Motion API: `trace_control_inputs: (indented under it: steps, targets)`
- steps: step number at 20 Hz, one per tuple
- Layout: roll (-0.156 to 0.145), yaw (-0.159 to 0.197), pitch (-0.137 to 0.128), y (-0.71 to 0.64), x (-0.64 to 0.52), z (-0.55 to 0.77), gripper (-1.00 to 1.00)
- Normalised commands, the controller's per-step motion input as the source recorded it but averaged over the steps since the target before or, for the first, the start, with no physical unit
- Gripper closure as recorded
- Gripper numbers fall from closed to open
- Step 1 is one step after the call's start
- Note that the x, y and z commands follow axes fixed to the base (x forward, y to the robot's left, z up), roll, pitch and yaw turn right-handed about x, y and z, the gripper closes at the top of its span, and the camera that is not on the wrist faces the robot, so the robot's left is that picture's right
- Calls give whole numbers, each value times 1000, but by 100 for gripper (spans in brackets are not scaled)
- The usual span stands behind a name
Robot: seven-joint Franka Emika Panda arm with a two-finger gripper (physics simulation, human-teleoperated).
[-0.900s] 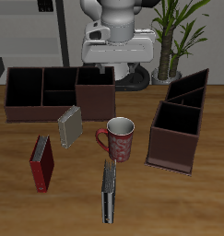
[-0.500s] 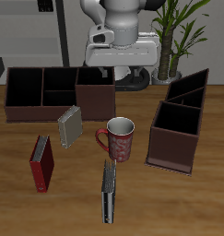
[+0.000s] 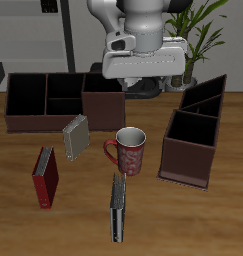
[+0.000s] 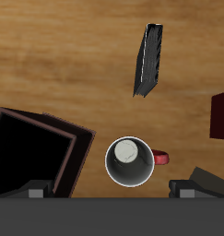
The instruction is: Place the striped book into the back desk caddy's left compartment and place the red book into the back desk caddy's left compartment and place the yellow book into the left desk caddy's right compartment
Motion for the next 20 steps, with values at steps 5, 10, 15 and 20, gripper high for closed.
trace_control_inputs:
  steps: [5, 10, 15, 20]
  targets:
    - [-4, 27, -24, 263, 498, 105, -100]
    - [9, -25, -10, 31, 465, 57, -100]
    - [36, -81, 39, -392, 478, -67, -100]
    - [80, 5, 21, -220, 282, -68, -100]
